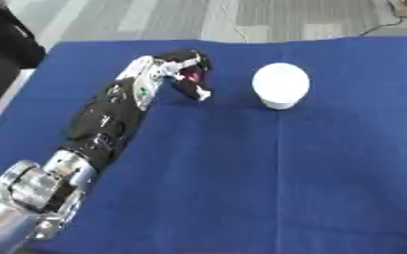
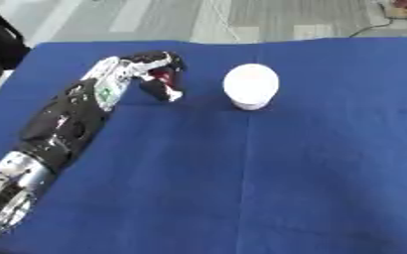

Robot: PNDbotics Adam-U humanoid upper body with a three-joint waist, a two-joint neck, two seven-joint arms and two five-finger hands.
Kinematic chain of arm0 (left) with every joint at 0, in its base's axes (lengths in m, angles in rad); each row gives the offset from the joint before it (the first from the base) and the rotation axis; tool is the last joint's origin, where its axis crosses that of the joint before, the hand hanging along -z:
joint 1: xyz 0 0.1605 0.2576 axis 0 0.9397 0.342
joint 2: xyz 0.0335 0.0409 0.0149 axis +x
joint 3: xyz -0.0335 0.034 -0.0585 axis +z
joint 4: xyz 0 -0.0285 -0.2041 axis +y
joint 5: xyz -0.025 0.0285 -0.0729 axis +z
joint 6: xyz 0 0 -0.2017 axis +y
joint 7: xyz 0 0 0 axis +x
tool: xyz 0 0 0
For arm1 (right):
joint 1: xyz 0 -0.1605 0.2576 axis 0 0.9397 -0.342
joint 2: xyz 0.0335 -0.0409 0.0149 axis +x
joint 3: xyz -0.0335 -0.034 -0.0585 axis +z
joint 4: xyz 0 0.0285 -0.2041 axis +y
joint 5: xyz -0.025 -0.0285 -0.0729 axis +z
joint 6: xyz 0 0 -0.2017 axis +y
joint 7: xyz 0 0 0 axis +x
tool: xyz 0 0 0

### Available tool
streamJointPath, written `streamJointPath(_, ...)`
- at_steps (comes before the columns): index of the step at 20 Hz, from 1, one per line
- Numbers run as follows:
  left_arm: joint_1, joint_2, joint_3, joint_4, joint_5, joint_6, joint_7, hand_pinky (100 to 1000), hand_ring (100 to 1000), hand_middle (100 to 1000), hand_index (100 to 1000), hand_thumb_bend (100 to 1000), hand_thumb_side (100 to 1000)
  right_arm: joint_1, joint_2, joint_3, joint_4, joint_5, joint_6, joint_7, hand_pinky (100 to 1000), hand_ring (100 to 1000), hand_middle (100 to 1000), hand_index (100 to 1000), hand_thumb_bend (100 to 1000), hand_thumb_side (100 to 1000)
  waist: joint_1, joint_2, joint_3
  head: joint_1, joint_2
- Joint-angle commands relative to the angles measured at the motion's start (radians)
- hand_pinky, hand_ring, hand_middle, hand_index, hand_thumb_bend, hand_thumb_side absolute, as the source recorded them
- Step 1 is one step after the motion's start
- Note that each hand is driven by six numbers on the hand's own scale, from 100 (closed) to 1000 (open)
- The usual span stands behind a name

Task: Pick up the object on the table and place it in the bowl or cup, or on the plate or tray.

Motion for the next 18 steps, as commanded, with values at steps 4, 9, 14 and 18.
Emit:
streamJointPath(4,-0.025,0.048,-0.012,-0.062,0.033,0.011,-0.028,156,295,454,431,100,320,0.001,-0.011,-0.009,-0.009,-0.001,-0.002,0.004,464,704,738,799,100,1000,-0.003,-0.032,0.009,0.000,-0.003)
streamJointPath(9,-0.022,0.055,-0.024,-0.107,0.071,0.008,-0.046,144,283,446,426,100,319,0.008,-0.012,-0.010,-0.007,0.000,-0.003,0.003,465,704,738,799,100,1000,-0.003,-0.044,0.017,-0.007,0.000)
streamJointPath(14,-0.018,0.067,-0.040,-0.165,0.121,0.009,-0.064,137,272,440,422,100,313,0.011,-0.012,-0.011,-0.005,0.001,-0.003,0.002,466,703,738,799,100,1000,-0.004,-0.054,0.021,-0.011,0.002)
streamJointPath(18,-0.015,0.077,-0.053,-0.210,0.156,0.013,-0.083,134,270,439,422,100,311,0.014,-0.012,-0.011,-0.004,0.002,-0.004,0.001,467,703,738,799,100,1000,-0.003,-0.062,0.023,-0.014,0.003)
